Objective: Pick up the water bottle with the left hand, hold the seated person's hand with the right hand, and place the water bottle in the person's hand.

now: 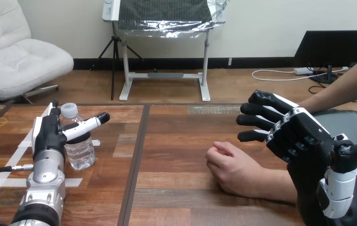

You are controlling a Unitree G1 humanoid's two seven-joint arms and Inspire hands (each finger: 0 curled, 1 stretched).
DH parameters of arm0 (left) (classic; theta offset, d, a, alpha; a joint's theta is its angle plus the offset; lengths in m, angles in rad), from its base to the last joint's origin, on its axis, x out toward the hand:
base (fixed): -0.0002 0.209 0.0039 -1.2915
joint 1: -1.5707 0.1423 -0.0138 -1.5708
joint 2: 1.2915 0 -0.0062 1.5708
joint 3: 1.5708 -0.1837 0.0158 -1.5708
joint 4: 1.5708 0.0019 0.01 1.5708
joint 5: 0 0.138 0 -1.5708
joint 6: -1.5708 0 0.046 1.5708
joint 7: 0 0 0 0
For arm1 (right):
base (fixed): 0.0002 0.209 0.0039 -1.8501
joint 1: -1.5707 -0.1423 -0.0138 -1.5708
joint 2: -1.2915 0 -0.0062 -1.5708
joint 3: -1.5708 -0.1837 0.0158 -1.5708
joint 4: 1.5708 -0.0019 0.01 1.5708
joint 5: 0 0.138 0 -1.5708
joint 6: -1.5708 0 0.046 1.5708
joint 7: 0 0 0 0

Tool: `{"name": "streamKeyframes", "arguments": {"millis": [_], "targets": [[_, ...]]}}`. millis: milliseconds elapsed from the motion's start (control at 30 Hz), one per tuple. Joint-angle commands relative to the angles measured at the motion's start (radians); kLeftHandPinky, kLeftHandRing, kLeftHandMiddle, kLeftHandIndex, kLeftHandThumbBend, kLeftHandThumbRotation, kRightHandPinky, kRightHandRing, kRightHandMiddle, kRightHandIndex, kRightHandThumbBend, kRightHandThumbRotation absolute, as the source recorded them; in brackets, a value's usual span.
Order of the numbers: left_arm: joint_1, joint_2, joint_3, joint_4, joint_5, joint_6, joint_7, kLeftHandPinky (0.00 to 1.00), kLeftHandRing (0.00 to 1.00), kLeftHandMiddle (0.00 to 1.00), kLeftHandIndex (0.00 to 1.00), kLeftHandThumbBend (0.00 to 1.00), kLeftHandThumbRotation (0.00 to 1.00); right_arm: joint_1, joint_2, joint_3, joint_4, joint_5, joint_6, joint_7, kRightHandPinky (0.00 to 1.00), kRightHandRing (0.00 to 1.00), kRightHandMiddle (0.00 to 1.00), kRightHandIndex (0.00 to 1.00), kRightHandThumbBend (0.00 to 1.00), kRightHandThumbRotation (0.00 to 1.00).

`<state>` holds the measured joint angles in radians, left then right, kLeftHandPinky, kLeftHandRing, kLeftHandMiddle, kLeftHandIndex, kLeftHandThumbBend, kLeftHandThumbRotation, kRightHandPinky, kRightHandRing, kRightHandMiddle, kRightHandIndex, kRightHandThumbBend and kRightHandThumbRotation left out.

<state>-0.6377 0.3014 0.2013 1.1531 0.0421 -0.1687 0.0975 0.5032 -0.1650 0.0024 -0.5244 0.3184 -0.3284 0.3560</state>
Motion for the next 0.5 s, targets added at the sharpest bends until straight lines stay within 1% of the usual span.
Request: {"name": "streamKeyframes", "arguments": {"millis": [0,233,333,367,400,467], "targets": [[-0.075,0.012,-0.019,0.012,0.007,0.008,-0.004,0.98,1.00,1.00,1.00,1.00,0.18,-0.043,-0.011,-0.005,-0.045,0.012,-0.005,0.006,0.66,0.75,0.77,0.78,0.83,1.00],[-0.073,0.012,-0.028,0.009,0.018,0.015,-0.001,0.98,1.00,1.00,1.00,1.00,0.18,-0.043,-0.011,-0.006,-0.046,0.017,-0.004,0.010,0.67,0.76,0.77,0.78,0.83,1.00],[-0.073,0.012,-0.030,0.008,0.019,0.023,0.003,0.93,0.99,1.00,1.00,1.00,0.18,-0.043,-0.011,-0.007,-0.047,0.015,-0.003,0.010,0.67,0.76,0.77,0.78,0.83,1.00],[-0.073,0.012,-0.032,0.009,0.020,0.026,0.004,0.90,0.98,1.00,1.00,1.00,0.17,-0.043,-0.011,-0.007,-0.048,0.016,-0.003,0.010,0.67,0.76,0.77,0.78,0.84,1.00],[-0.073,0.012,-0.033,0.009,0.021,0.027,0.005,0.84,0.96,1.00,1.00,1.00,0.18,-0.043,-0.011,-0.007,-0.048,0.016,-0.003,0.011,0.67,0.75,0.77,0.78,0.84,1.00],[-0.072,0.014,-0.037,0.011,0.024,0.028,0.008,0.81,0.94,0.99,1.00,1.00,0.18,-0.042,-0.010,-0.007,-0.048,0.017,-0.004,0.012,0.66,0.75,0.77,0.78,0.84,1.00]]}}
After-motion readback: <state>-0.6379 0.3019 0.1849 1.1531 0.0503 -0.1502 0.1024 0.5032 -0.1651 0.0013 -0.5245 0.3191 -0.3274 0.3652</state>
